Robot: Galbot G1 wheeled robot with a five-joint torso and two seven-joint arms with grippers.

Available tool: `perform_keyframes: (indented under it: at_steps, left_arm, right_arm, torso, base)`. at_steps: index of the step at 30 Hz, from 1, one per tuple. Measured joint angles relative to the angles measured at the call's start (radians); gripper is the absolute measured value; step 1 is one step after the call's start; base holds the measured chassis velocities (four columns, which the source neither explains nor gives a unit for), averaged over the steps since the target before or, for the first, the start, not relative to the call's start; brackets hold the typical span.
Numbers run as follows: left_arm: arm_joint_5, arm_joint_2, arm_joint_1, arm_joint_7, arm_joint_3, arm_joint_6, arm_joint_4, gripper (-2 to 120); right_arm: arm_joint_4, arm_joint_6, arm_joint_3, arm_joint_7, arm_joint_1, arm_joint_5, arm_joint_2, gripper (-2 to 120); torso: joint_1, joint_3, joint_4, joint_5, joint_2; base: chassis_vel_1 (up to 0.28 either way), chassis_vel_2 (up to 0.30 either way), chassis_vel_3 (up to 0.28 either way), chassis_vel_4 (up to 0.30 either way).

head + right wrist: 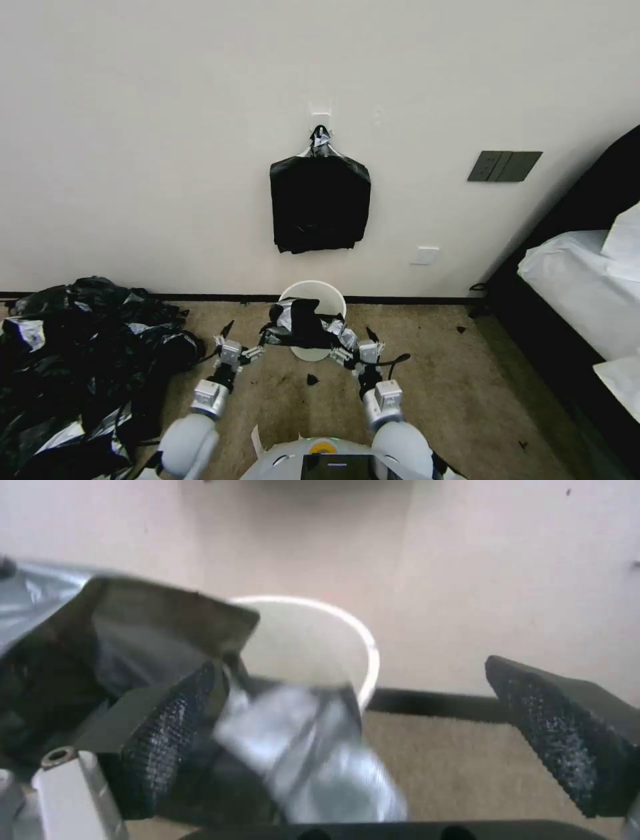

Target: Place a trash bag onto the trash bin.

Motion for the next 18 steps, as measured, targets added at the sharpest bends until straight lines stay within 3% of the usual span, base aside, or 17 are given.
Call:
perform_keyframes:
  at_steps: [1,2,3,4,6,13,18]
  left_arm:
    - [-0.001,0.0,0.0,0.005,-0.003,-0.001,0.001,100]
    - [-0.012,0.001,-0.002,0.096,-0.071,-0.035,0.016,100]
    - [-0.012,0.001,-0.002,0.096,-0.071,-0.035,0.016,100]
    - [-0.014,-0.001,-0.008,0.148,-0.118,-0.058,0.031,100]
    - [-0.016,-0.002,-0.021,0.184,-0.169,-0.08,0.061,100]
    - [-0.022,-0.003,-0.08,0.189,-0.19,-0.132,0.169,100]
    - [-0.058,-0.002,-0.119,0.184,-0.226,-0.161,0.224,100]
  right_arm:
    - [0.0,0.0,0.0,0.0,0.001,0.001,0.0,100]
    - [0.009,0.0,0.009,-0.01,0.017,0.018,-0.003,100]
    - [0.009,0.0,0.009,-0.01,0.017,0.018,-0.003,100]
    - [0.014,-0.001,0.013,-0.014,0.025,0.026,-0.004,100]
    - [0.018,-0.002,0.016,-0.018,0.037,0.031,-0.003,100]
    - [-0.016,-0.023,0.017,-0.03,0.124,0.072,0.014,100]
    - [-0.14,-0.039,0.021,-0.065,0.274,0.185,-0.003,100]
  torso:
    - [0.0,0.0,0.0,0.0,0.0]
    - [0.0,0.0,0.0,-0.0001,0.0]
    - [0.0,0.0,0.0,-0.0001,0.0]
    - [0.0,0.0,0.0001,-0.0001,0.0]
    - [0.0,0.0,0.0001,-0.0001,0.0]
    - [0.0,0.0,0.0,-0.0005,0.0]
    - [0.0,0.0,0.0001,-0.0005,0.0]
  base:
    - [0.0,0.0,0.0,0.0]
    - [0.0,0.0,0.0,0.0]
    - [0.0,0.0,0.0,0.0]
    - [0.0,0.0,0.0,0.0]
    - [0.0,0.0,0.0,0.0]
    - [0.0,0.0,0.0,0.0]
    - [0.0,0.0,0.0,0.0]
